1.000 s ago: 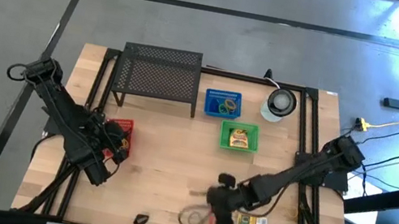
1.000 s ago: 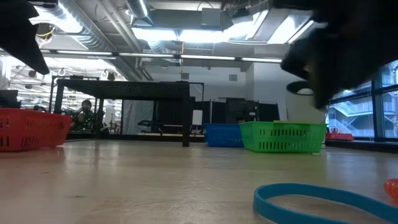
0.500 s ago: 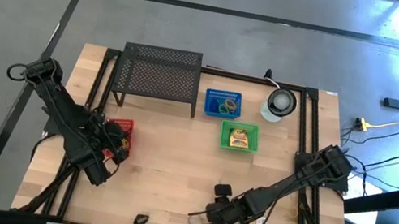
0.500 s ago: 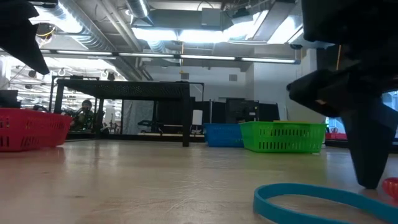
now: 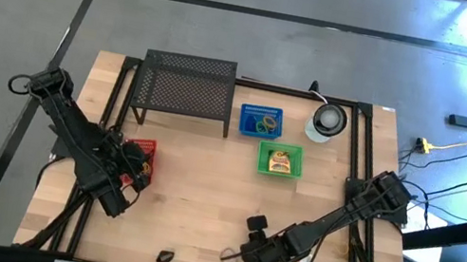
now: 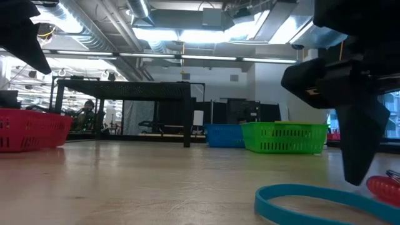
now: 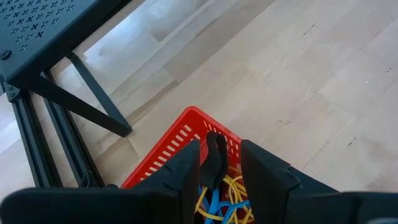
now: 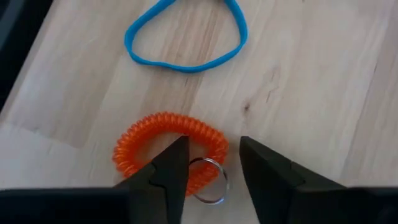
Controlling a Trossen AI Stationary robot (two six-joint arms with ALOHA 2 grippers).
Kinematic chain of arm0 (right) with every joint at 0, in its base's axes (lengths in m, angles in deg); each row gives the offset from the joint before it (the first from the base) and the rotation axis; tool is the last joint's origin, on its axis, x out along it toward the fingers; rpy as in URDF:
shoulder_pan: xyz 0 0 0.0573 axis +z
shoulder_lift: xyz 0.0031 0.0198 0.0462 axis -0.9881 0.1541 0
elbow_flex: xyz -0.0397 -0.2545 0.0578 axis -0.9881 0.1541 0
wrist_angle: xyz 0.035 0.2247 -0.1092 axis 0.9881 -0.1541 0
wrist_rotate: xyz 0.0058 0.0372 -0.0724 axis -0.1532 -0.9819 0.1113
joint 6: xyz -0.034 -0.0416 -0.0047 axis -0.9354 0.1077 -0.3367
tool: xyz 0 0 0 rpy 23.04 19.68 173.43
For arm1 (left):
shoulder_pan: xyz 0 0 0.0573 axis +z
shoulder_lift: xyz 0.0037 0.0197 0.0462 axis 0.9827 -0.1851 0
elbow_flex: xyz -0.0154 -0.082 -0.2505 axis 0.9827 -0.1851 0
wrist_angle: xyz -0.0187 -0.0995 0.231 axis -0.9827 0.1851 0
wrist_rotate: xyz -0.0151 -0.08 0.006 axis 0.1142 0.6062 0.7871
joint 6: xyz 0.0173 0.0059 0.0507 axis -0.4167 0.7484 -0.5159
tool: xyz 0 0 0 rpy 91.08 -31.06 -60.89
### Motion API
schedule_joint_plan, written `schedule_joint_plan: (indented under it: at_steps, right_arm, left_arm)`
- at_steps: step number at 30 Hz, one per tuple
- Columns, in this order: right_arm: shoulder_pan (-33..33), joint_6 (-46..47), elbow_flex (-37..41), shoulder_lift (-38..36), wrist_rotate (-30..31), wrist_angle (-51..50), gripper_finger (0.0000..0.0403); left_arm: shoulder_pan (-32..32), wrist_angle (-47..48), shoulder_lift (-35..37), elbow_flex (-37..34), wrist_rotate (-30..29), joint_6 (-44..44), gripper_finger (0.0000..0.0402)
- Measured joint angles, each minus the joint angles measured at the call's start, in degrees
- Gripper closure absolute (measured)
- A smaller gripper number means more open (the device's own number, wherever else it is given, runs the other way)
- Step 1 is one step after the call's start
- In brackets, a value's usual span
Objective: Pick & Place Office Desk Supplies
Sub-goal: Put the orange spring keychain into the blue basket
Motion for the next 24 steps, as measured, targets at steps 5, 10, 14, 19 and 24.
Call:
schedule_joint_plan:
  at_steps: [5, 10, 14, 19, 24]
  right_arm:
    - [0.0, 0.4, 0.0, 0.0, -0.4, 0.0, 0.0334]
    - [-0.1, 2.0, 0.1, 0.0, -1.6, 0.3, 0.0391]
    - [-0.2, 6.0, 0.1, 0.0, -2.4, 0.5, 0.0373]
    - [-0.4, 4.6, 0.5, -1.8, -2.8, -0.6, 0.0382]
    - [-1.9, 3.3, 0.5, -7.0, -0.7, -0.6, 0.0392]
  left_arm:
    - [0.0, 0.0, 0.0, 0.0, 0.0, 0.0, 0.0295]
    - [0.0, 0.0, 0.0, 0.0, 0.0, 0.0, 0.0295]
    - [0.0, 0.0, 0.0, 0.0, -0.4, 0.0, 0.0295]
    - [0.0, 0.0, 0.0, 0.0, -2.8, 0.0, 0.0293]
    - [0.0, 0.0, 0.0, 0.0, -3.3, 0.0, 0.0296]
